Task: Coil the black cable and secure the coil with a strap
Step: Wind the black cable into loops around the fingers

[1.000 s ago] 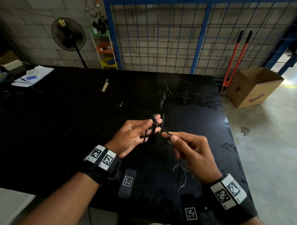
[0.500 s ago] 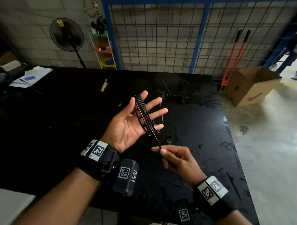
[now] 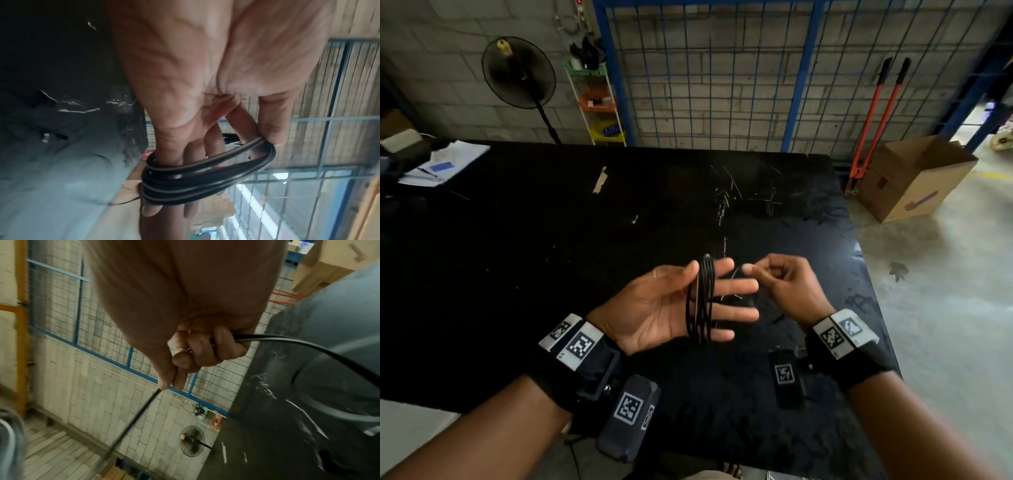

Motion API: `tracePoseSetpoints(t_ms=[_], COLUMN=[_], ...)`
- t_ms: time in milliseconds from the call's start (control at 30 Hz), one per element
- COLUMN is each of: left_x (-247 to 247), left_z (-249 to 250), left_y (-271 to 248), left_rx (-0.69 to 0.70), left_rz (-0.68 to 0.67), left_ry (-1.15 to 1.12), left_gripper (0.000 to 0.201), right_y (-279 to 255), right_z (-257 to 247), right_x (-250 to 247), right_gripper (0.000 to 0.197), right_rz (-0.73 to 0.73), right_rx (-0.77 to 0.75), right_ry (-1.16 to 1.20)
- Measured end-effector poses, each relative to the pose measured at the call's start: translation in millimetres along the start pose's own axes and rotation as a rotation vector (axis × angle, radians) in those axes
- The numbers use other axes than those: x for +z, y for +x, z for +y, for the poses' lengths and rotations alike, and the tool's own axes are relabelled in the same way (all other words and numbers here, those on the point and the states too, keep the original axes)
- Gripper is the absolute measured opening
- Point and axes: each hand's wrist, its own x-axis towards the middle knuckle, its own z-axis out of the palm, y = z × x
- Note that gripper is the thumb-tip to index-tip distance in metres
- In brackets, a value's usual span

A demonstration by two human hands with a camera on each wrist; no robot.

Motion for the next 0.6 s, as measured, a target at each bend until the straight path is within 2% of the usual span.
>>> tracePoseSetpoints(t_ms=[200,300,467,600], left_x=[-10,-8,-12,-20], left_z=[-23,-23,-19,-12], left_y=[0,3,7,12], left_rx=[-0.140,-0.162,-0.093,0.019], left_rz=[0.230,0.282,0.363,0.457], left_ry=[0.187,0.281,0.323,0.258], left_gripper=[0.050,0.048,0.047,0.044], right_y=[4,-7,-21,-39], right_z=[-57,-72,-75,-69], right_x=[-9,0,11,22], right_gripper=[0.023,0.020,0.020,0.014], right_rz=[-0.052,-0.089,-0.038,-0.081], right_rx=[-0.186,-0.227,-0.277,-0.387], right_ry=[-0.277,-0.320,-0.277,-0.301])
